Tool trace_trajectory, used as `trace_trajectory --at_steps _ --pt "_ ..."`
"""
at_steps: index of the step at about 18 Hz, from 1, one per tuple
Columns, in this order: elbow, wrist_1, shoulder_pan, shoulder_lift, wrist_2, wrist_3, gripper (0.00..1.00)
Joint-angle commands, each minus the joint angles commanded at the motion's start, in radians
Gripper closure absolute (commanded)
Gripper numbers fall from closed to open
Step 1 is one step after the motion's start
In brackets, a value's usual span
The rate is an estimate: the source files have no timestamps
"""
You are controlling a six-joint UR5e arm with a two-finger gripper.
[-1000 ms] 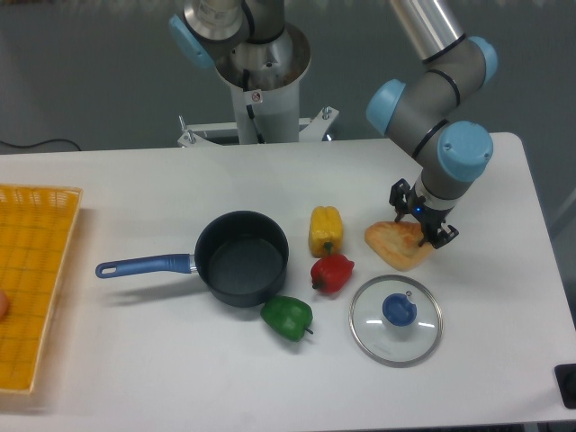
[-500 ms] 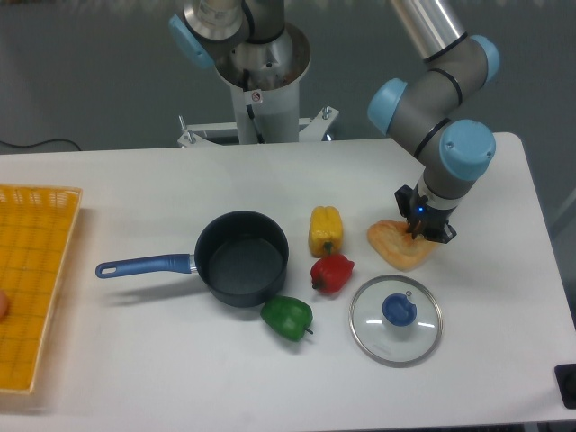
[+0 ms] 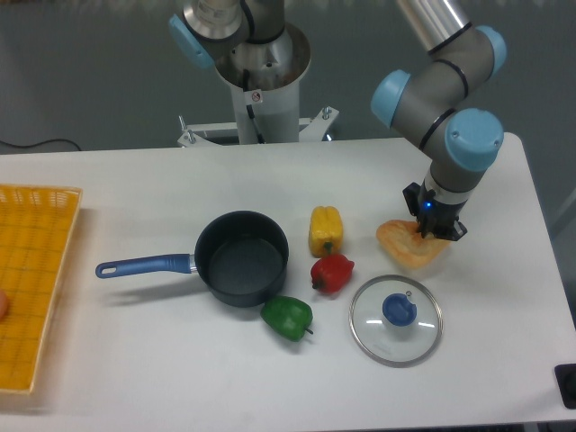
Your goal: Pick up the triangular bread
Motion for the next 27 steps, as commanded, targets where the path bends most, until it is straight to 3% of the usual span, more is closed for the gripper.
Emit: trace_trajectory --at_steps 6,27 --pt "0.072 -0.101 -0.048 0.031 0.002 -0.003 1.0" --pt "0.094 -0.117 -0.071 0.034 0.003 -0.012 1.0"
